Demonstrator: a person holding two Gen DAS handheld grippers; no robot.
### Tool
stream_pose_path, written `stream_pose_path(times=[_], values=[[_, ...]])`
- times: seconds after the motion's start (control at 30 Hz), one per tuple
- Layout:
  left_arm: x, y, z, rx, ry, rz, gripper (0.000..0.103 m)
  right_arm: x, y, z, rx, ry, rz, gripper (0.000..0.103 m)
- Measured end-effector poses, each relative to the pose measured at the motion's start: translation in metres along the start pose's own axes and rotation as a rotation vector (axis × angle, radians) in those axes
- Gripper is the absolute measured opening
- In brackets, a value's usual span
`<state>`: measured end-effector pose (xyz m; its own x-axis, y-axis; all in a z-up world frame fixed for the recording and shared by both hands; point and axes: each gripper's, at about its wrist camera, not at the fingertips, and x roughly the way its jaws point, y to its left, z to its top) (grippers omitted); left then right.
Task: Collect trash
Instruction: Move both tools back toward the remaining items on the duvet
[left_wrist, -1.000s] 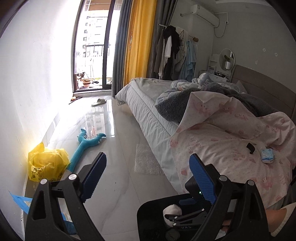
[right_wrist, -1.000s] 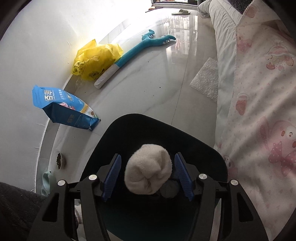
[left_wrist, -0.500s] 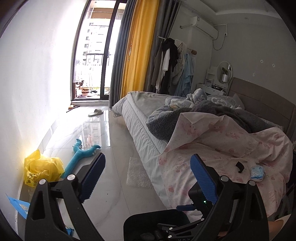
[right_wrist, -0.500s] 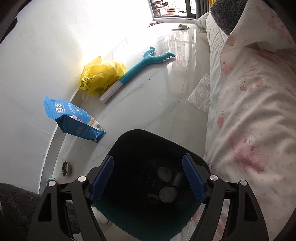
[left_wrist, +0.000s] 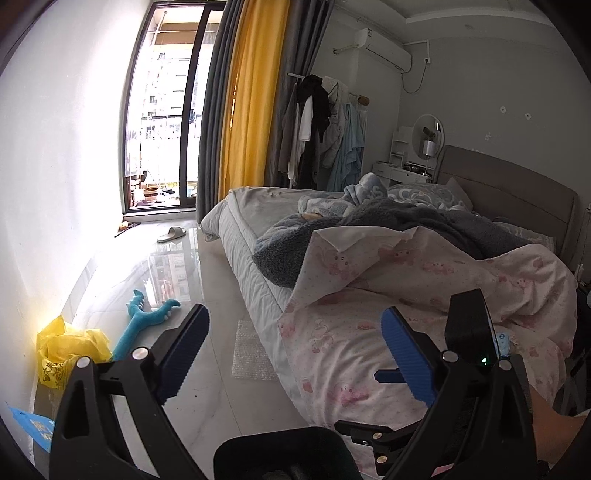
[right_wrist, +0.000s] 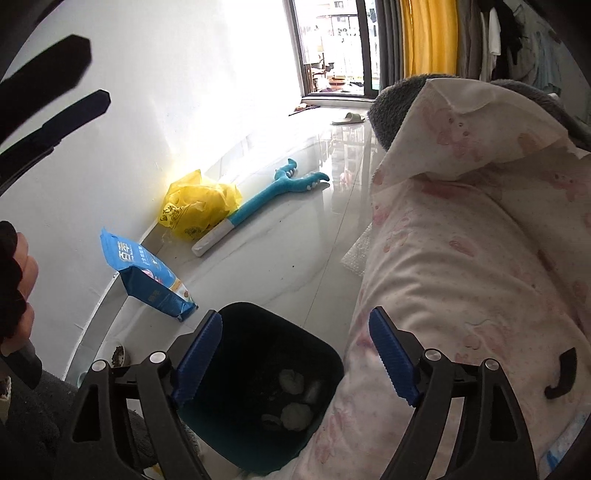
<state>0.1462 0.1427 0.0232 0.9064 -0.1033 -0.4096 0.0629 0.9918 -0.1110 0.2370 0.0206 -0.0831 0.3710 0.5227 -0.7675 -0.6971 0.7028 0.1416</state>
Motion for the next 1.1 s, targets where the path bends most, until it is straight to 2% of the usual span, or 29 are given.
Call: stream_pose_path(times=[0.07,0.33,0.73,0.9,1.1], values=[[0.006,-0.009,-0.001,-0.007,0.007,-0.021,0.096,-0.01,-0.01,-0.002,0.011,-0.02,0.01,0.091],[0.03,-0.048,-0.003,0.013,0.033,-0.073,0.096,-0.051,-0.052,-0.012,0.028,-0.097,-0.053,0.092],[0.061,-0.094,-0.014,0.03,0.092,-0.143,0.096,-0.094,-0.111,-0.044,0.052,-0.128,-0.171,0.099],[0.071,-0.113,-0.019,0.057,0.117,-0.17,0.096,-0.111,-0.132,-0.057,0.062,-0.138,-0.188,0.099],[0.084,-0.127,-0.024,0.063,0.146,-0.194,0.096,-0.117,-0.154,-0.077,0.041,-0.102,-0.207,0.1]])
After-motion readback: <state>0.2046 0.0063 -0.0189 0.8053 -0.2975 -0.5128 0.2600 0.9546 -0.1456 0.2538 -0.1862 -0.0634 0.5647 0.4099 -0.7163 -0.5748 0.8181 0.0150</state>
